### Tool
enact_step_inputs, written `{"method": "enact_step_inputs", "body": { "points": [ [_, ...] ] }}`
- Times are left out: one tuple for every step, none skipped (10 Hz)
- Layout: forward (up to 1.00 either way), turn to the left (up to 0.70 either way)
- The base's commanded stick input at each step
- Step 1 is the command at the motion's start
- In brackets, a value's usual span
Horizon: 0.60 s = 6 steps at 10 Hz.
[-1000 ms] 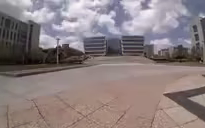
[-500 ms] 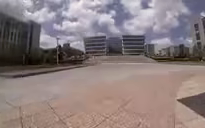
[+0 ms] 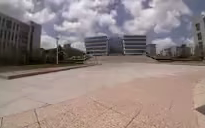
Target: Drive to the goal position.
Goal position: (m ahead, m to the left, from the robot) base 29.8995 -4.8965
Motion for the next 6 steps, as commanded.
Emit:
{"method": "enact_step_inputs", "body": {
  "points": [
    [0.70, 0.00],
    [0.70, 0.00],
    [0.70, 0.00],
    [0.70, -0.03],
    [0.70, -0.20],
    [0.70, -0.34]
  ]
}}
